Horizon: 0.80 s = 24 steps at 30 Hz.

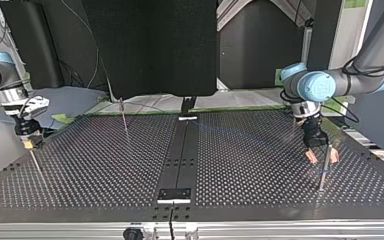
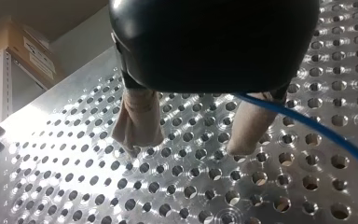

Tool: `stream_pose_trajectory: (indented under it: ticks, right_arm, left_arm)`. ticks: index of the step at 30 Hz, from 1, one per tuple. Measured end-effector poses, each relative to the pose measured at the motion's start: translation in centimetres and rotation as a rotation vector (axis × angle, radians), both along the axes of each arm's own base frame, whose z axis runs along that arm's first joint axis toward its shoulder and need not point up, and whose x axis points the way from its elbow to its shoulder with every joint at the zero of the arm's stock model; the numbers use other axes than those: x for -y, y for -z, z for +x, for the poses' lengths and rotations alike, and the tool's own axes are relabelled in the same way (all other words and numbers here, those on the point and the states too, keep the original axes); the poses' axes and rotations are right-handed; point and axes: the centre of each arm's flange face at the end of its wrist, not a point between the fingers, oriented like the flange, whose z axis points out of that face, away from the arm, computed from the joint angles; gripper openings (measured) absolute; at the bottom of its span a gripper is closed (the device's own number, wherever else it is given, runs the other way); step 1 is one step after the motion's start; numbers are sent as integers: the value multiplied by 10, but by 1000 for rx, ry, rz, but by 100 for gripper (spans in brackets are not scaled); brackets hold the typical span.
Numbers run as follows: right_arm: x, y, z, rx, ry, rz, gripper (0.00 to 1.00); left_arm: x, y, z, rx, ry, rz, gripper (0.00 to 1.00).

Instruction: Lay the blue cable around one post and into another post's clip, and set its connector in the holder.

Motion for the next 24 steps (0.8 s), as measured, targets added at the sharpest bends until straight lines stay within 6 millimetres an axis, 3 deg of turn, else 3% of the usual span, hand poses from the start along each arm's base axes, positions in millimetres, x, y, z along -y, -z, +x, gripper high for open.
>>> stream_pose_trajectory:
  ticks: [24]
  right_arm:
    - [3,1,-1,3,-2,-29,0]
  left_arm:
    - [-2,-1,1,7,3,-4,100]
